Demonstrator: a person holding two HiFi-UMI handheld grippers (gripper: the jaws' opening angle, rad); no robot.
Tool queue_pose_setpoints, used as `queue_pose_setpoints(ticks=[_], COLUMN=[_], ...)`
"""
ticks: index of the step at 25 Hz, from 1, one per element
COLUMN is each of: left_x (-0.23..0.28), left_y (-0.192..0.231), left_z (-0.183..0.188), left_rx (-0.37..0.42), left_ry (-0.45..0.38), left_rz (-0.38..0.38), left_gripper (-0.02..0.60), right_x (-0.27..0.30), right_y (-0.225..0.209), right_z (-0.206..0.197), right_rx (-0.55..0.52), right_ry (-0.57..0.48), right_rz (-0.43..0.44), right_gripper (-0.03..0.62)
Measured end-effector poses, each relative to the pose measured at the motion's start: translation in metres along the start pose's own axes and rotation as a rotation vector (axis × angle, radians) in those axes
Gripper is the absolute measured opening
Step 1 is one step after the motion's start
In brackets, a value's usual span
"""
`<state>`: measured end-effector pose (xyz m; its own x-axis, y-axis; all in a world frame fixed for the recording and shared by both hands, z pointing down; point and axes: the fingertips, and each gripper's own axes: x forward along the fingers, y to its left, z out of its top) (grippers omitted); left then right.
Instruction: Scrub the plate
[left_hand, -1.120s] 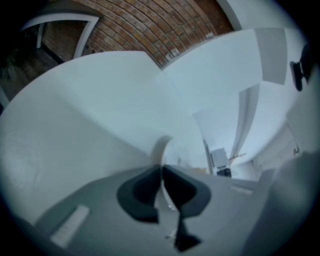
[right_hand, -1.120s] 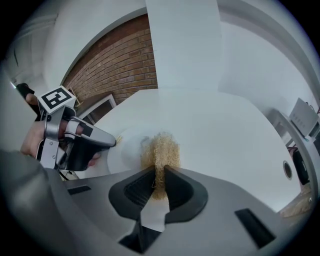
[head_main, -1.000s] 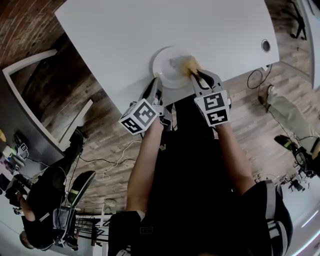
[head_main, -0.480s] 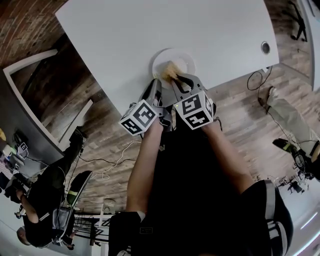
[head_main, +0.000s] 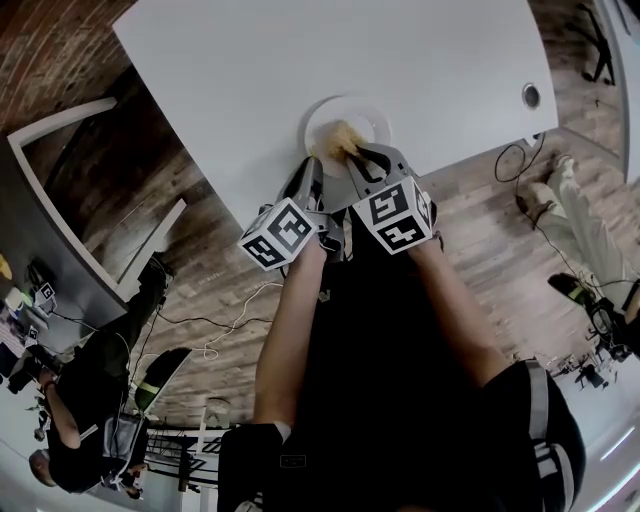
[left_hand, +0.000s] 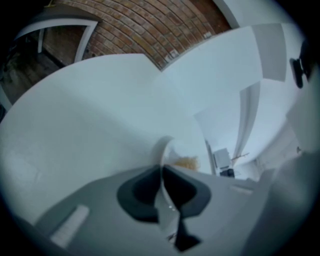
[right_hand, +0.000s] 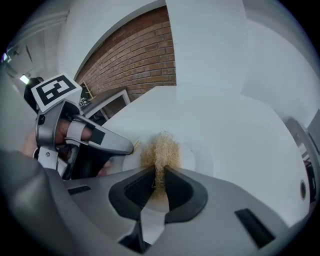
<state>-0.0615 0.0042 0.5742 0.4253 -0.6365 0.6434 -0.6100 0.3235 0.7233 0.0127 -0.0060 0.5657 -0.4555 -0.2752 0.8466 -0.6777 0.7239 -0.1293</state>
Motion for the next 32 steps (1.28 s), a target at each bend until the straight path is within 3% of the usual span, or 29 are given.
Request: queue_pose_setpoints(ticks=[7, 12, 25, 32], left_x=[0.000, 0.001, 0.000, 0.000], left_y=[0.002, 0.002, 0.003, 0.001], left_z=[0.000, 0.000, -0.002, -0.001], left_rx=[-0.046, -0.049, -0.041, -0.036], left_ry=[0.002, 0.004, 0.030, 0.037], left_rz=[-0.015, -0.018, -0.026, -0.021], left_gripper=[0.022, 0.023, 0.021, 0.021], right_x=[-0.013, -0.010, 0.014, 0.014], right_y=[-0.040, -0.037, 0.025, 0.022], right_z=[-0.007, -0.007, 0.016, 0.017], right_rx=[0.079, 0.042, -0.033, -0.038], right_ry=[-0.014, 0.007, 0.017, 0.018], right_rz=[-0.057, -0.097, 0.013, 0.045], right_gripper=[0.044, 0.044, 0.043, 0.043])
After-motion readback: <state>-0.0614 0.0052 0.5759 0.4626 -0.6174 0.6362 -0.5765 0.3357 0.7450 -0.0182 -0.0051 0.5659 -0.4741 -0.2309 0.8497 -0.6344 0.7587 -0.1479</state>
